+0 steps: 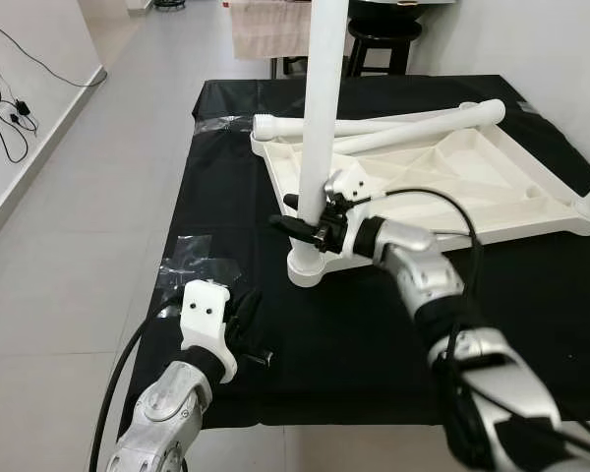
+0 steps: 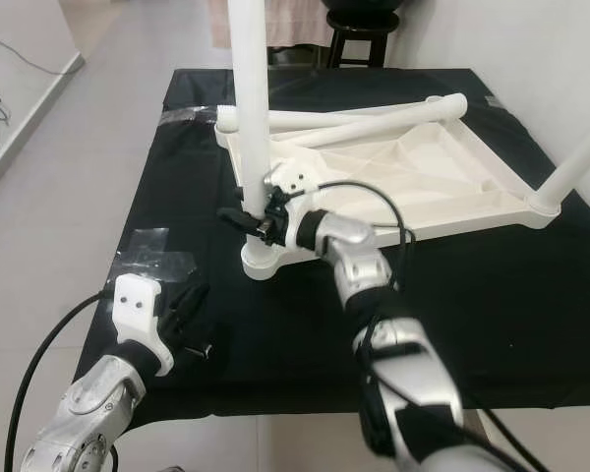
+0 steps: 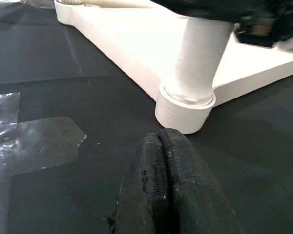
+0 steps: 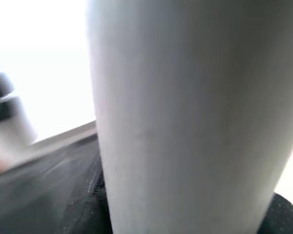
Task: Building children table
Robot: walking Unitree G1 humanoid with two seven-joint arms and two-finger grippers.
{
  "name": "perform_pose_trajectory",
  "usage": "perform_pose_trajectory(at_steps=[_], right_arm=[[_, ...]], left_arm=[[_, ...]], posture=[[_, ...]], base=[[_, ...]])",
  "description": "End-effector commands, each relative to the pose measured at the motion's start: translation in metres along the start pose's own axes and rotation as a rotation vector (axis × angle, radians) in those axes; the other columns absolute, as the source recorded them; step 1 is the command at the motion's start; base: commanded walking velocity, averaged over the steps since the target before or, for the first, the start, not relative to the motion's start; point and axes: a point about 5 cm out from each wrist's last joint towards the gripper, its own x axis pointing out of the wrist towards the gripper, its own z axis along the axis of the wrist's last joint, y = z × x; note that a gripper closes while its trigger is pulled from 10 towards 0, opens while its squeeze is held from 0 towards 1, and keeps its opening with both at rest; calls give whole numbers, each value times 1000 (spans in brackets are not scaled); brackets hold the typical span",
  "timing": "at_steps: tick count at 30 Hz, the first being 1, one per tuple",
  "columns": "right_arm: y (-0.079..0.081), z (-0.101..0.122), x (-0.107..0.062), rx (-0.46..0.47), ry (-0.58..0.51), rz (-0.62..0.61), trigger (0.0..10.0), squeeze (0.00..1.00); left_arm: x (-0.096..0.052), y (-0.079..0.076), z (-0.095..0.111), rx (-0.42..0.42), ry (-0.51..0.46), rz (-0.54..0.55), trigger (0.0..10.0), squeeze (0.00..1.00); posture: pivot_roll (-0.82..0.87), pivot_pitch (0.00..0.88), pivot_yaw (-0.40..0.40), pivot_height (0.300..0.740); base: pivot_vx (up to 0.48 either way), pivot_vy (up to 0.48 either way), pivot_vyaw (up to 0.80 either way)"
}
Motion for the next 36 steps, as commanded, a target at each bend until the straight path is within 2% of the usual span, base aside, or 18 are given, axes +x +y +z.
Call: perform_pose_trajectory(at_steps=[1,2,4,5,10,11,12,15,16,18,19,20,21,25,28,34,35,36], right_arm=[[-7,-41,-19,50,218,-337,0,0],[7,-46,-23,73,224,-394,0,0],[18,-47,-26,81,212,-409,0,0],[26,-45,-24,42,203,-377,0,0],[23,-45,-15,24,207,-349,0,0],[20,-44,-13,18,222,-343,3373,0],[20,-43,-11,21,224,-330,10000,0],[20,-40,-8,32,212,-309,10000,0],[23,-25,-2,31,131,-204,10000,1000],[23,-25,-2,31,131,-204,10000,1000],[16,-3,2,-10,43,-116,10000,329],[12,5,3,-24,18,-98,10000,329],[8,11,3,-15,0,-60,10000,0],[-3,28,0,-21,-28,166,10000,0],[-5,28,-3,-72,28,360,10000,0],[-8,27,-3,-31,57,455,10000,0],[-9,27,-1,-22,59,451,4118,0],[-10,27,0,-17,61,446,4118,0]], left_arm=[[-3,-1,-2,-2,6,1,10000,0],[-3,0,-2,-2,7,0,10000,0],[-3,0,-3,-2,8,0,10000,0],[-3,1,-3,-2,10,-2,10000,0],[-2,0,-4,-2,15,-11,10000,0],[-1,0,-3,0,14,-10,10000,0],[-1,0,-3,2,12,-7,10000,0],[-1,1,-3,3,11,-4,10000,0],[-1,1,-2,3,9,-2,10000,0],[-1,1,-2,3,9,-2,10000,0],[-1,1,-2,1,10,-4,10000,0],[0,1,-2,1,10,-5,10000,0],[0,1,-2,0,10,-5,10000,0],[0,1,-2,-1,10,-7,10000,0],[0,1,-1,-1,9,-6,10000,0],[-1,1,-1,1,8,-1,10000,0],[-1,1,-1,2,8,0,10000,0],[-1,1,-1,2,8,0,10000,0]], posture=[[109,117,-41,740],[109,118,-38,740],[105,114,-32,740],[96,105,-28,740],[108,104,-35,740],[110,105,-36,740],[110,105,-36,740],[112,108,-37,740],[109,110,-31,740],[109,110,-31,740],[111,110,-27,740],[111,110,-27,740],[109,110,-26,740],[111,111,-27,740],[114,111,-30,740],[123,114,-33,740],[125,116,-32,740],[125,116,-32,740]], base=[[0,0,0],[0,0,0],[0,0,0],[0,0,0],[0,0,0],[0,0,0],[0,0,0],[0,0,0],[0,0,0],[0,0,0],[0,0,0],[0,0,0],[0,0,0],[0,0,0],[0,0,0],[0,0,0],[0,0,0],[0,0,0]])
